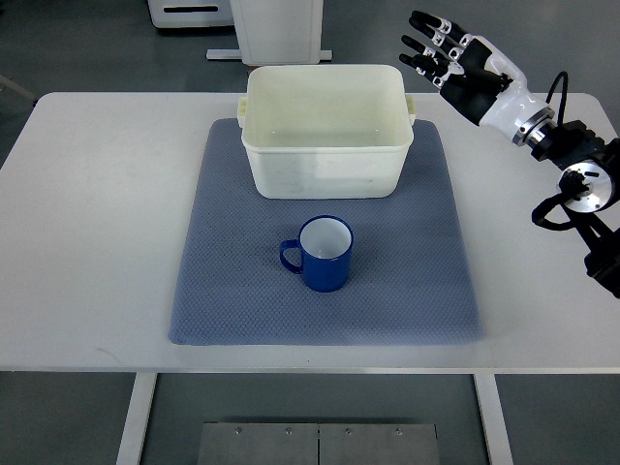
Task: Place cup in box with right hand
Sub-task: 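Raise the right hand and swing it over the box toward the blue mug, then lower the right hand to the blue mug and close fingers around its rim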
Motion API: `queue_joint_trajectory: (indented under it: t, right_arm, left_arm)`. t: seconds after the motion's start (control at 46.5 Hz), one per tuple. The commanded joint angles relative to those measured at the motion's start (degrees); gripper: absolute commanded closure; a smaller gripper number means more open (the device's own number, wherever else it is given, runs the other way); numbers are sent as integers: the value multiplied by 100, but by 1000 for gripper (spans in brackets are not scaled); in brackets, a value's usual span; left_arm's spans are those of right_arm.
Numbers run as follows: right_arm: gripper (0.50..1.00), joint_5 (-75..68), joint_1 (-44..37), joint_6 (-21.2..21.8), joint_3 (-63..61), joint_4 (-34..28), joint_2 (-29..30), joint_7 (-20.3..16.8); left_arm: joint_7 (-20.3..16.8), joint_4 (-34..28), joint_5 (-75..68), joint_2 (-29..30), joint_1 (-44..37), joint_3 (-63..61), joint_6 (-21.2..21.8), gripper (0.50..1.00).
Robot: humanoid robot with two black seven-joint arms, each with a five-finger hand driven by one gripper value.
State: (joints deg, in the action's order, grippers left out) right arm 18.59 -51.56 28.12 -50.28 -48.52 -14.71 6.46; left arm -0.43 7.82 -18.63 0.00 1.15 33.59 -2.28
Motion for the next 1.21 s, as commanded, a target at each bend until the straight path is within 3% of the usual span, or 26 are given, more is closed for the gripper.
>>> queue_joint_trajectory:
  t: [0.0, 0.366, 0.667, 1.184]
  right_arm:
    - [500, 22, -187, 124, 272, -122, -49, 4]
    - [500, 803, -434, 686, 1362, -860, -181, 22]
    - [500, 1454, -275, 642, 1951, -887, -120, 224]
    - [500, 1718, -91, 475, 2364, -597, -111, 250]
  left_arm:
    - [-1, 0, 0, 0, -1, -2, 0, 500]
    - [-1, 0, 0, 0, -1, -2, 0, 500]
    - [-1, 0, 0, 0, -1, -2, 0, 500]
    - [-1, 0, 0, 0, -1, -2, 0, 500]
